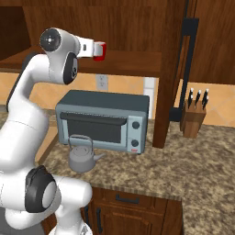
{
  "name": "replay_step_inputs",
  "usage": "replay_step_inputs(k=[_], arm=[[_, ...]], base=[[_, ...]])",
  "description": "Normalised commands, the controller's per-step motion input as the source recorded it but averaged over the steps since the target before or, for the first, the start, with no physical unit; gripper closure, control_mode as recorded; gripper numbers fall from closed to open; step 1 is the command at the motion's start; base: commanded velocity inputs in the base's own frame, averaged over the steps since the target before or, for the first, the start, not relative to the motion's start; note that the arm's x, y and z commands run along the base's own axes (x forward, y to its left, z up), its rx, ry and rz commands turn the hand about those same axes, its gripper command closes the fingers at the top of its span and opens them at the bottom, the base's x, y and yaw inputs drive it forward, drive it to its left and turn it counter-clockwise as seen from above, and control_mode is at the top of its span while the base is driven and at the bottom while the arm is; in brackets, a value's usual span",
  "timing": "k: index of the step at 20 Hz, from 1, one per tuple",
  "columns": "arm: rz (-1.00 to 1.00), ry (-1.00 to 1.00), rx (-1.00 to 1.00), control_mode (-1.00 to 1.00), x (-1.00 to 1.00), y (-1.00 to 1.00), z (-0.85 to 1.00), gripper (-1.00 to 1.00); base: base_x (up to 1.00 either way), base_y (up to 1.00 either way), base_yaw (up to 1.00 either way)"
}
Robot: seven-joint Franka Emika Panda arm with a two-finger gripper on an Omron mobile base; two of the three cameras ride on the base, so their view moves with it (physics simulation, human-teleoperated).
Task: Pick the kettle from the counter and place it on the tray. Then pick the mug from the cabinet and place it on the tray. Then close the cabinet doors.
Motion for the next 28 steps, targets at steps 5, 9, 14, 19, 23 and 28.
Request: replay_step_inputs(k=[5, 9, 14, 19, 23, 28], arm=[[0.0, 0.03, 0.0, -1.0, 0.37, 0.0, 0.0, -1.0], [0.0, 0.03, -0.01, -1.0, 0.33, 0.0, -0.05, -1.0], [0.0, 0.01, -0.01, -1.0, 0.26, 0.0, -0.02, -1.0], [0.0, 0.02, 0.0, -1.0, 0.3, 0.01, 0.0, -1.0], [0.0, 0.03, 0.0, -1.0, 0.35, 0.0, 0.0, -1.0], [0.0, 0.04, 0.0, -1.0, 0.3, 0.0, 0.0, -1.0]], base=[[0.0, 0.0, 0.0], [0.0, 0.0, 0.0], [0.0, 0.0, 0.0], [0.0, 0.0, 0.0], [0.0, 0.0, 0.0], [0.0, 0.0, 0.0]])
